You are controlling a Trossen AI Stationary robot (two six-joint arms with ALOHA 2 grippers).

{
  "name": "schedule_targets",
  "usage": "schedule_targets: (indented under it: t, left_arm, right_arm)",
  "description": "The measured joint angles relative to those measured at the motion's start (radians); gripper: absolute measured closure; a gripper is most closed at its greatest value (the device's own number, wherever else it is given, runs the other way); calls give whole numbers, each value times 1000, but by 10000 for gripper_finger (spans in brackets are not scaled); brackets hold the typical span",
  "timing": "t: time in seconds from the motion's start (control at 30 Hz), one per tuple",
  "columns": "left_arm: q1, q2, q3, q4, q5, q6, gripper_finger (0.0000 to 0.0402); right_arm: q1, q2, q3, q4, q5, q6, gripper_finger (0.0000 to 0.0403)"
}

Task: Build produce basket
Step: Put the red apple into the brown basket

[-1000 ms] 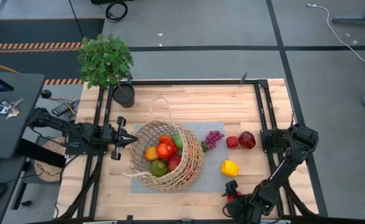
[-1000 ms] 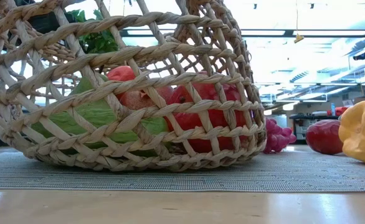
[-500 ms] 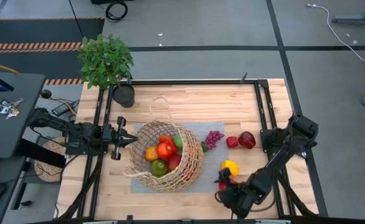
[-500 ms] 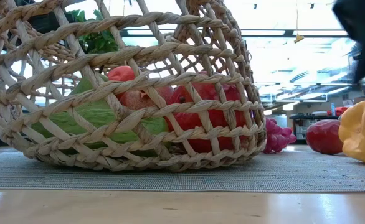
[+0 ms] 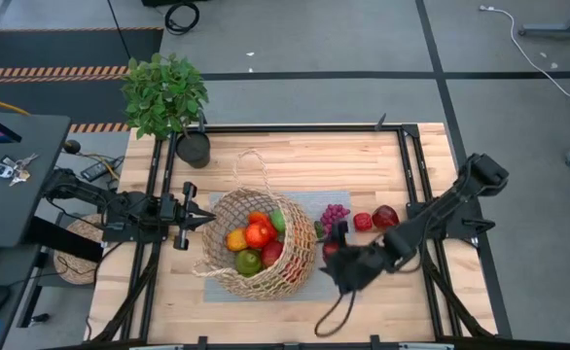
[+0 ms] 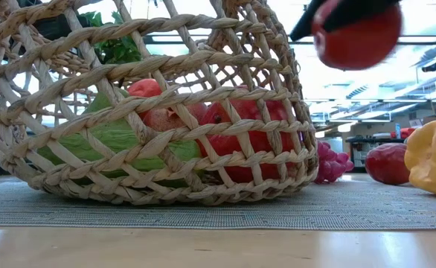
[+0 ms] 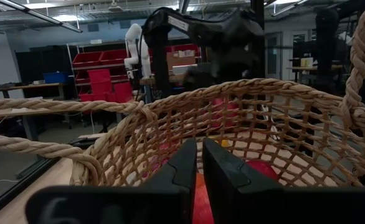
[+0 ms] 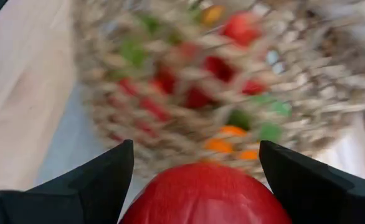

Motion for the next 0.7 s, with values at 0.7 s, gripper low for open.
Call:
schedule_targets:
  t: [0.7]
  left_arm:
    - [0, 0, 0, 0, 0, 0, 371]
  right_arm:
    - [-416, -338, 1, 266, -240, -64, 55]
